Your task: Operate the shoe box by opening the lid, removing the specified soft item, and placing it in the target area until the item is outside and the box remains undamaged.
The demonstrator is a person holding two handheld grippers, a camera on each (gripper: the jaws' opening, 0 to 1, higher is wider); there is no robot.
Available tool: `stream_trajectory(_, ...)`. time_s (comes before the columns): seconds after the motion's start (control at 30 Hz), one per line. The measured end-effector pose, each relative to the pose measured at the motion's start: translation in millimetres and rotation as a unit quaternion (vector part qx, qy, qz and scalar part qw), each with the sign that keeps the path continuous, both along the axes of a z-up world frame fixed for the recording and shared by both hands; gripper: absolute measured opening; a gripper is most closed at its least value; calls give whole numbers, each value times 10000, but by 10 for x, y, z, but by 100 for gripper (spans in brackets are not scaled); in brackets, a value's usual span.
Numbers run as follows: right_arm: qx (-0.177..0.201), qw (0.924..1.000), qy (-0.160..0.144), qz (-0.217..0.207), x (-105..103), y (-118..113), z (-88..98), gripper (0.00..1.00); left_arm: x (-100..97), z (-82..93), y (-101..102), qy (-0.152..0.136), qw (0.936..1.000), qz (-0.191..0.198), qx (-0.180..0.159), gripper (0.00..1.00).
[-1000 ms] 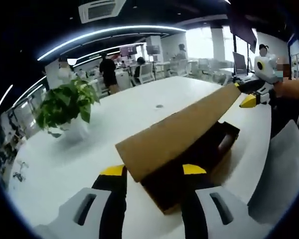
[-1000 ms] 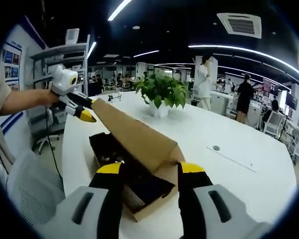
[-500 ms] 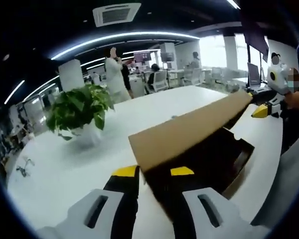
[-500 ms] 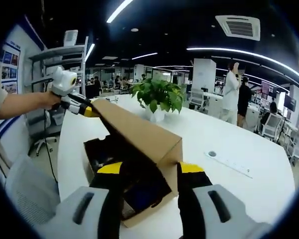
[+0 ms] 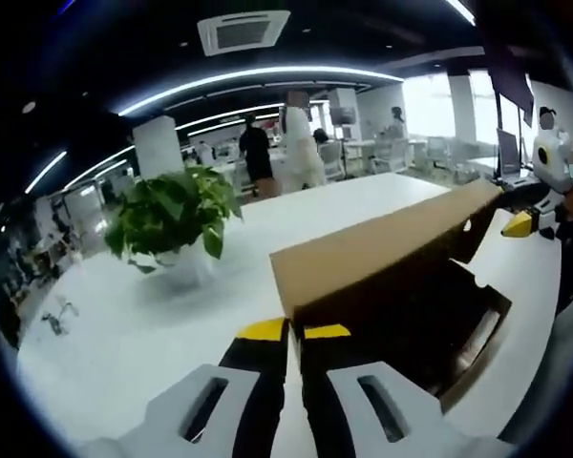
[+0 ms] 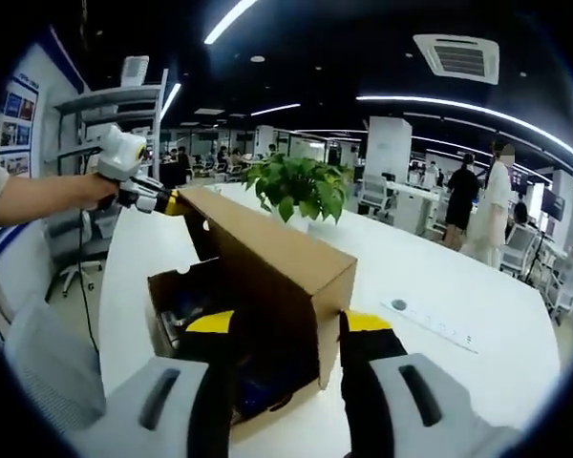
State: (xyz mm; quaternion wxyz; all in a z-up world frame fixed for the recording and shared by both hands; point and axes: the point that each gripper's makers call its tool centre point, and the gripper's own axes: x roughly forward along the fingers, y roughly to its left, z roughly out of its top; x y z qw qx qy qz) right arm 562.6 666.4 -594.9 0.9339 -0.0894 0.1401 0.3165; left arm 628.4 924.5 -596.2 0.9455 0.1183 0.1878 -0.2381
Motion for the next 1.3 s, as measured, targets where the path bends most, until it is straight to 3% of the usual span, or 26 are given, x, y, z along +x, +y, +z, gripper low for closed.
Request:
stream_trajectory(0.43, 105, 9990, 65, -422, 127, -160, -34, 25, 146, 30, -27, -79, 9998, 81, -149, 0)
stream_trajectory(0.7, -132, 9982, 245, -534, 109, -267, -255, 21, 251, 45, -34, -133, 9996, 90, -220, 0)
stream_trajectory(0.93, -439, 9968, 213, -634, 142, -340, -440, 14, 321, 51, -55, -142, 9994, 99, -287, 0)
stream_trajectory(1.3, -574, 9952, 274, -750, 363, -371, -627, 7, 487, 48, -78, -91, 9992, 109, -381, 0)
